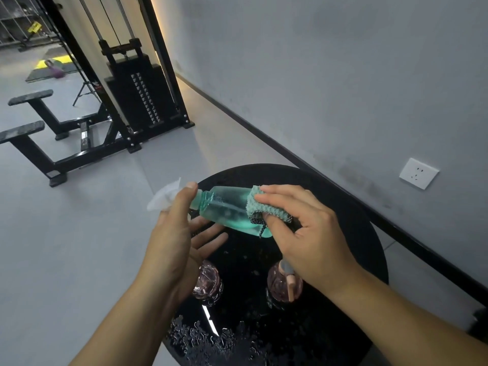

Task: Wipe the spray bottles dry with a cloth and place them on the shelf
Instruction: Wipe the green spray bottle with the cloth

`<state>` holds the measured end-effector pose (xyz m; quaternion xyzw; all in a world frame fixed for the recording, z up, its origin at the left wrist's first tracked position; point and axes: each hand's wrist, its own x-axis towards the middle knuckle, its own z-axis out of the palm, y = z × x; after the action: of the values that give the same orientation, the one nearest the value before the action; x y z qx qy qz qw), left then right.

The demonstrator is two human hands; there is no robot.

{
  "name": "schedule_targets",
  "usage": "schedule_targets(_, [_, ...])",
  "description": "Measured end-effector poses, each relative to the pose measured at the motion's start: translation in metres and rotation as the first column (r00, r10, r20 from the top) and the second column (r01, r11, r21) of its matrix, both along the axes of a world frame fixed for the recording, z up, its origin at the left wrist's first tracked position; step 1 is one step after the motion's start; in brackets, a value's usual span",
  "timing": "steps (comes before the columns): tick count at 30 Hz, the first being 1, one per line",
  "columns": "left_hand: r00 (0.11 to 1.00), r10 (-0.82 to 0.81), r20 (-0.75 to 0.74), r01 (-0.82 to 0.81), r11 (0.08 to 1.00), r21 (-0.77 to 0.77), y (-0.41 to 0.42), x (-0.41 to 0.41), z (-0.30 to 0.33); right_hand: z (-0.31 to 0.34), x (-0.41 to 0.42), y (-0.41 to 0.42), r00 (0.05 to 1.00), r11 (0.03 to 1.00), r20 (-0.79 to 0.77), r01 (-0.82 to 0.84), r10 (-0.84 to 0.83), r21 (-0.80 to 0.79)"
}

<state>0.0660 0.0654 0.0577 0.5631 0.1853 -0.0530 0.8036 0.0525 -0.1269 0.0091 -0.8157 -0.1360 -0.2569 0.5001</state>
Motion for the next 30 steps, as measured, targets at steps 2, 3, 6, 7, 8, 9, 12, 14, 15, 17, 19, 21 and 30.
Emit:
schedule_targets(2, [1.000,0.013,0.009,-0.012,1.000,-0.022,0.000,-0.001,0.000,0.002,0.001,-0.002,1.000,1.000,0.001,0.002,-0.002,-0.005])
schedule_targets(3, [1.000,0.022,0.013,-0.022,0.999,-0.031,0.000,-0.001,0.000,0.004,0.001,-0.003,1.000,1.000,0.001,0.003,-0.003,-0.009])
schedule_targets(6, [0.998,0.054,0.013,-0.054,0.998,-0.027,-0.001,-0.001,-0.003,0.006,0.003,-0.005,1.000,1.000,-0.007,0.027,-0.027,-0.014])
schedule_targets(7, [0.998,0.066,0.016,-0.065,0.998,-0.020,-0.001,-0.001,-0.004,0.006,0.004,-0.005,0.999,0.999,-0.015,0.041,-0.041,-0.014])
schedule_targets(8, [0.997,0.079,0.022,-0.079,0.997,-0.012,-0.002,-0.001,-0.004,0.005,0.004,-0.006,0.998,0.998,-0.022,0.056,-0.056,-0.021])
schedule_targets(9, [0.995,0.092,0.026,-0.092,0.996,-0.003,-0.003,0.000,-0.004,0.005,0.005,-0.006,0.997,0.997,-0.029,0.071,-0.072,-0.035])
schedule_targets(12, [0.995,0.096,0.029,-0.097,0.995,0.021,-0.007,-0.001,-0.006,0.005,0.004,-0.003,0.994,0.990,-0.037,0.100,-0.104,-0.098])
schedule_targets(14, [0.995,0.094,0.014,-0.094,0.995,0.028,-0.010,-0.003,-0.008,0.006,0.002,0.004,0.996,0.983,-0.028,0.079,-0.085,-0.169])
schedule_targets(15, [0.995,0.098,0.008,-0.098,0.995,0.031,-0.011,-0.003,-0.009,0.007,0.002,0.007,0.998,0.975,-0.021,0.059,-0.066,-0.213])
schedule_targets(17, [0.994,0.107,0.003,-0.107,0.993,0.042,-0.011,-0.003,-0.011,0.007,0.002,0.009,0.999,0.964,-0.017,0.045,-0.051,-0.262])
schedule_targets(19, [0.993,0.119,0.010,-0.119,0.992,0.047,-0.010,-0.002,-0.010,0.007,0.004,0.005,0.995,0.971,-0.028,0.088,-0.096,-0.220])
schedule_targets(21, [0.993,0.120,0.017,-0.121,0.991,0.054,-0.010,-0.002,-0.009,0.009,0.006,0.000,0.988,0.977,-0.061,0.130,-0.142,-0.169])
schedule_targets(30, [0.993,0.103,0.060,-0.108,0.991,0.077,-0.019,-0.005,-0.015,0.011,0.004,0.009,0.997,0.968,-0.040,0.047,-0.059,-0.246])
